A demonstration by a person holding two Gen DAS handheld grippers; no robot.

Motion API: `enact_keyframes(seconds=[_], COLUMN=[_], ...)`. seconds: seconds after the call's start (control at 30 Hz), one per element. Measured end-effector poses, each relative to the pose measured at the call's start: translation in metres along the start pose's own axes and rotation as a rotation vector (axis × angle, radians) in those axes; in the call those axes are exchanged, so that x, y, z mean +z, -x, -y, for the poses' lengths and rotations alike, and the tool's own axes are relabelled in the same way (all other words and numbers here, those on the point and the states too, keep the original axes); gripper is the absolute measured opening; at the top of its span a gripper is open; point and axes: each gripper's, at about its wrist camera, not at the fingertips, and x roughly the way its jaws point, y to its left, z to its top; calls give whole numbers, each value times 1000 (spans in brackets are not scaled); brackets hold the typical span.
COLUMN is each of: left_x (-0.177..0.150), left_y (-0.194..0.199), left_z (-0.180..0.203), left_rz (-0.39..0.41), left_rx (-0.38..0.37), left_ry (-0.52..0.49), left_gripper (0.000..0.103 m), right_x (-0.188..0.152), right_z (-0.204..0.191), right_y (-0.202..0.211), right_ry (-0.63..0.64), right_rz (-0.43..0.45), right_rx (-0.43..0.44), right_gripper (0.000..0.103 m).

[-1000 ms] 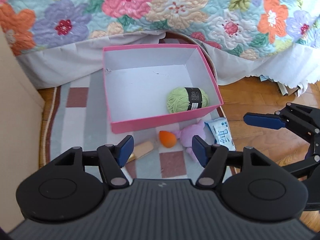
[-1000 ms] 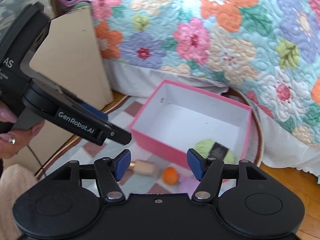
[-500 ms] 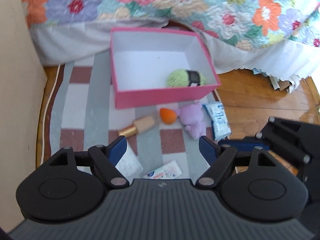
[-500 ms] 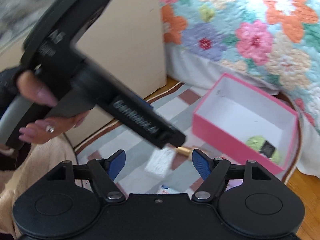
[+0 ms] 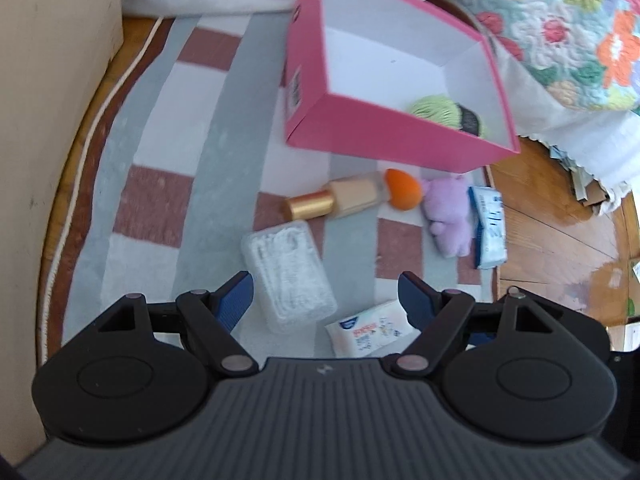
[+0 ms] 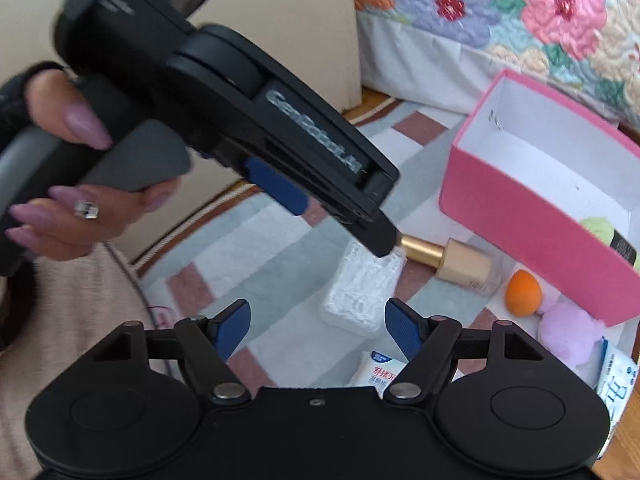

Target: Organize objects

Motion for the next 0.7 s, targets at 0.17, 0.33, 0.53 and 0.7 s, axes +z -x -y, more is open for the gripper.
enact_keyframes(seconds=[0.17, 0.33, 0.53, 0.7], left_x=[-5, -11, -18, -20], left_y=[-24, -46, -62, -67], left_z=[-13, -22, -33, -39], left_rz=[-16, -35, -16, 10], left_rx=[15, 31, 26, 4], left_ry=[40, 76, 125, 145], left_gripper=[79, 78, 76, 63], right_x=[-6, -9, -14, -18], right_z=[10, 13, 10, 15], right_y=[-35, -55, -78, -96], right_ry=[-2, -16, 14, -22], right_rz=[3, 10, -6, -13], right_rx=[-44, -69, -83, -94], right_gripper=[79, 78, 79, 77])
